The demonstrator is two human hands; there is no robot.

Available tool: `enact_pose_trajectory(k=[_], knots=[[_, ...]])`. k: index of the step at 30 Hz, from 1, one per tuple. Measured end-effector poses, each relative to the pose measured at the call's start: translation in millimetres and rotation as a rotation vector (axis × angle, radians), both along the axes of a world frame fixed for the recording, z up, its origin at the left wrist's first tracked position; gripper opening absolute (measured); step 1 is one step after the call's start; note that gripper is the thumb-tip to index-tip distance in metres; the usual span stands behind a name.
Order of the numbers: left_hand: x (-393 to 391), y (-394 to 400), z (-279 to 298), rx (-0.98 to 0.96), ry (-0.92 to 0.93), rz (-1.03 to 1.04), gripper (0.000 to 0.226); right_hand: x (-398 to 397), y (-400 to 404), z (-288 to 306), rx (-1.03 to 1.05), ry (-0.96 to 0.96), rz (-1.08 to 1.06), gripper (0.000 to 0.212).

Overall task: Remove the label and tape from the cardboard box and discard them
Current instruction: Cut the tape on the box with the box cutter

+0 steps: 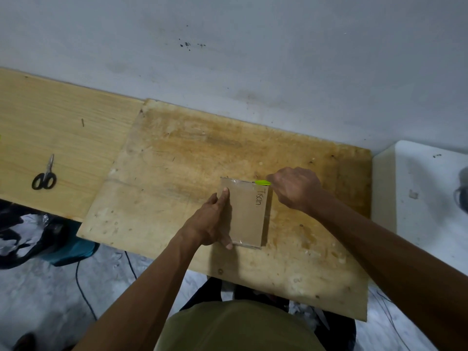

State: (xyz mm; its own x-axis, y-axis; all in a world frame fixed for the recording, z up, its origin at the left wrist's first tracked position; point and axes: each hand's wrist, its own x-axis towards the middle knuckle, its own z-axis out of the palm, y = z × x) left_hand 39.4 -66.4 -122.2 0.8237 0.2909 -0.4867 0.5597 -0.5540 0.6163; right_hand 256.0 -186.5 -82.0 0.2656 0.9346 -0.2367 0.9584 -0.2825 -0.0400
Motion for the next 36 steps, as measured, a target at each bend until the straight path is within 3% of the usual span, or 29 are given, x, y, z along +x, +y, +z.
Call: enact_pose_trajectory(k=[1,2,4,5,7,10,17,21,24,27,32,36], knots=[[-1.1,0.6,-1.6,-0.017,0.042,0.017,0.126,2.4,-3.3,-0.6,0.0,0.007,-0.007,0.056],[-1.0,1.3,-5.7,-0.009,0.073,0.013,0.127,3.9,-6.2,-1.4,-0.013,0.022,-0.021,0.05],[0.2,0.6,-2.6,-0.002,0.052,0.032,0.097,5.2,-9.7,-2.1,-0.021,0.054,-0.033,0.039],[-0.8,0.6,-3.0,-0.012,0.085,0.088,0.099,5.3,-10.5,-1.8,-0.012,0.057,-0.026,0.038],[-4.3,1.1,-4.8,-0.069,0.11,0.093,0.135,5.8,-12.3,-1.2,-0.007,0.064,-0.032,0.035],[-5.2,1.9,0.6,-0.057,0.115,0.102,0.149,7.5,-16.5,-2.6,0.002,0.026,-0.043,0.028],[-3.1,0.4,-0.1,-0.007,0.117,0.057,0.15,10.6,-21.6,-5.7,0.035,-0.042,-0.006,0.028],[-0.8,0.0,-3.6,-0.027,0.062,0.041,0.123,15.7,-28.6,-6.8,0.031,-0.011,-0.028,0.029],[-2.4,1.1,-4.0,-0.005,0.107,0.011,0.149,18.5,-34.2,-1.4,0.041,0.021,-0.038,0.029],[-4.1,0.7,-3.2,0.009,0.086,-0.007,0.153,19.1,-40.0,1.2,0.031,0.033,-0.056,0.029],[-4.9,1.6,-3.3,0.05,0.093,-0.014,0.155,16.6,-49.3,-0.6,0.106,0.148,-0.228,0.03],[-4.8,0.8,-2.2,0.07,0.104,-0.008,0.155,-3.8,-55.3,-10.5,0.228,0.397,-0.564,0.032]])
